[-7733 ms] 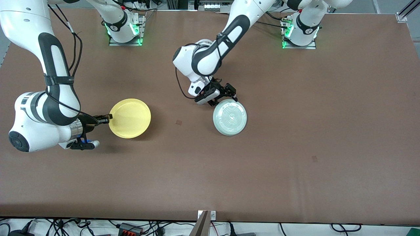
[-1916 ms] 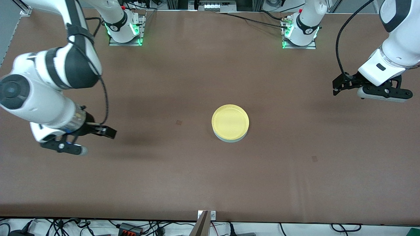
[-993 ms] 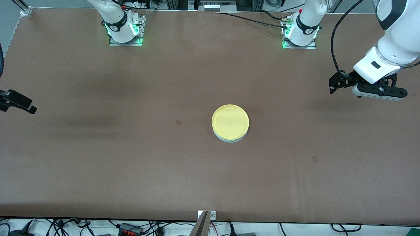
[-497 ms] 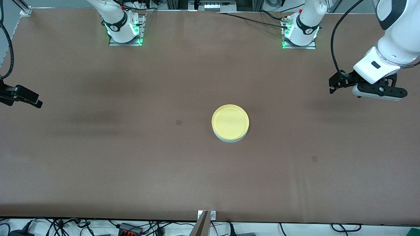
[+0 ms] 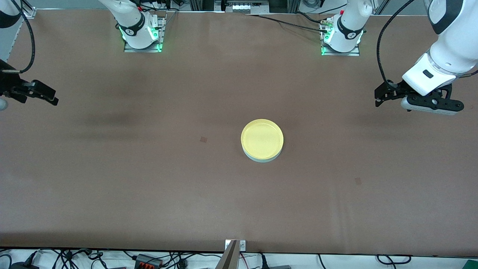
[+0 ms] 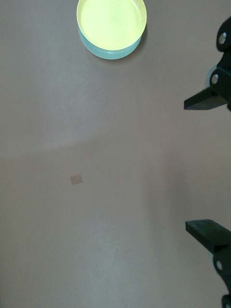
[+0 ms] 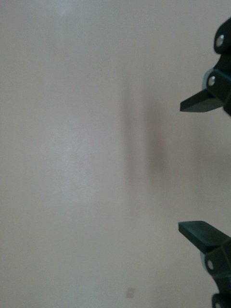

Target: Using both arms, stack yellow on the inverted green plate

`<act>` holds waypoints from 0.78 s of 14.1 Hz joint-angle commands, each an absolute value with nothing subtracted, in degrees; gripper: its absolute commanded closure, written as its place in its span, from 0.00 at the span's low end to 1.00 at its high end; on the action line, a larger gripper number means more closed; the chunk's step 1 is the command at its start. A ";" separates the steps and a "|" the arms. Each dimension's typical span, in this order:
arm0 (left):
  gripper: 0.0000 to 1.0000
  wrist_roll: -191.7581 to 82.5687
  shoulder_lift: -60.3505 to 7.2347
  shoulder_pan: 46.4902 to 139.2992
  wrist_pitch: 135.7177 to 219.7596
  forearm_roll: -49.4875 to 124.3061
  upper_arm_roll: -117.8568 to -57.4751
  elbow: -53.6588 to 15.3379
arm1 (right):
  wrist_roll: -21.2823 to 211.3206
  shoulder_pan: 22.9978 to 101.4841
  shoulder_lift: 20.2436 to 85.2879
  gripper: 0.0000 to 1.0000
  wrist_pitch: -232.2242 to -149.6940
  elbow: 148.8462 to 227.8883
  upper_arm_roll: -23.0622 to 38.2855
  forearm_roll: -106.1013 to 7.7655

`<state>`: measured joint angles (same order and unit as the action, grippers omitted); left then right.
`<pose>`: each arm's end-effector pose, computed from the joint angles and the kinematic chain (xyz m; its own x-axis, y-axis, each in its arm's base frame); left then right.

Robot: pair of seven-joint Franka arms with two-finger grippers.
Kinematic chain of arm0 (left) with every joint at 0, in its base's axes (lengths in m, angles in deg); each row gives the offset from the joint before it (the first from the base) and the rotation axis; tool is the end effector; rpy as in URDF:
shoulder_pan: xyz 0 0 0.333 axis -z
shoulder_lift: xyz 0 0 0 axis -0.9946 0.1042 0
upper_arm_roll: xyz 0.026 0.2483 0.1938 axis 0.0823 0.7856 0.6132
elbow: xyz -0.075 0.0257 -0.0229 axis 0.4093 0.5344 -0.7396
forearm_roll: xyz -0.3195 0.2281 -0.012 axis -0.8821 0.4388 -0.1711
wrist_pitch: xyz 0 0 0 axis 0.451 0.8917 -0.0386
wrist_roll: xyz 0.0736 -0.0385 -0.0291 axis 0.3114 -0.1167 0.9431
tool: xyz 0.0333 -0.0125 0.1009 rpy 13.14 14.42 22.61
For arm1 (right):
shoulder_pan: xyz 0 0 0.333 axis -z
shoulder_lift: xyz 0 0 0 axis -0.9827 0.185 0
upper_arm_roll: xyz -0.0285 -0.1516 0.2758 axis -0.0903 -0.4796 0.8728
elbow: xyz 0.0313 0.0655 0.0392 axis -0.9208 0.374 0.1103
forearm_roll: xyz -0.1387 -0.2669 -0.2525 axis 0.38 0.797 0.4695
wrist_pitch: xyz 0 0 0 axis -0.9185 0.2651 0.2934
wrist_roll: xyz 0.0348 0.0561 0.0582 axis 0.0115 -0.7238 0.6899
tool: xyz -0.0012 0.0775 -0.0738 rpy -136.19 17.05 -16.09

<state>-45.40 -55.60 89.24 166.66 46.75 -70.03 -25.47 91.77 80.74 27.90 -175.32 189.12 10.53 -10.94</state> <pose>0.5476 -0.0554 0.5498 0.9869 -0.1504 0.0588 -0.1501 -0.9886 -0.0094 0.5564 -0.0405 0.5730 0.9991 -0.0336 0.0258 -0.0342 -0.9992 0.0220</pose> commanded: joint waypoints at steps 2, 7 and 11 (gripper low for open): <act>0.00 -45.24 -56.05 89.12 164.90 47.81 -70.13 -24.74 | 94.21 80.22 24.47 0.00 -177.20 193.50 10.07 -9.69; 0.00 -45.24 -56.05 89.03 164.73 47.81 -70.13 -24.74 | 93.42 80.22 24.99 0.00 -174.13 192.18 10.16 -10.04; 0.00 -45.24 -55.96 89.03 164.11 47.72 -70.13 -24.74 | 93.33 80.31 24.82 0.00 -174.74 191.91 9.98 -10.65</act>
